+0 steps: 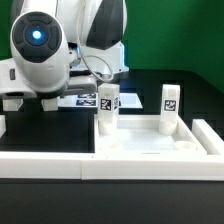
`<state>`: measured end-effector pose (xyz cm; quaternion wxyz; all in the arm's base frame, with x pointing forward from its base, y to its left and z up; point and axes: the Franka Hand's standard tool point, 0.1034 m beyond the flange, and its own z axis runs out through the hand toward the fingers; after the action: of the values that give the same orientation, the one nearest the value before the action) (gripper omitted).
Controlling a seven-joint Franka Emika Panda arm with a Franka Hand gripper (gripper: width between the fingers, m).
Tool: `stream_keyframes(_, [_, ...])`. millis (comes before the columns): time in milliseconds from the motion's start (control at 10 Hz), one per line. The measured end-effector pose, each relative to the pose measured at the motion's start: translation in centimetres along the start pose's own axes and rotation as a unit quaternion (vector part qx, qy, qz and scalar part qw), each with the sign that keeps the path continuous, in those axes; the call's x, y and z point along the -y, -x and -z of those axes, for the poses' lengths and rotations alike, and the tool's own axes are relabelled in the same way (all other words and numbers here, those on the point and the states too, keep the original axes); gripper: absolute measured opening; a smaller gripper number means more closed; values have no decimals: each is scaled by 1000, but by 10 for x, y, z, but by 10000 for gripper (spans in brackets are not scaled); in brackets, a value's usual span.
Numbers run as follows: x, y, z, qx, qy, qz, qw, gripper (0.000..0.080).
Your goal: Assemble square table
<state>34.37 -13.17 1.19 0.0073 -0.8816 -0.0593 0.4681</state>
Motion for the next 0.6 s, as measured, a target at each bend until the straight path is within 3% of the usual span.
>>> stream_keyframes(100, [0,0,0,0,1,1,1000,287])
stream_keyframes(600, [3,-1,1,0,3,7,1000,287])
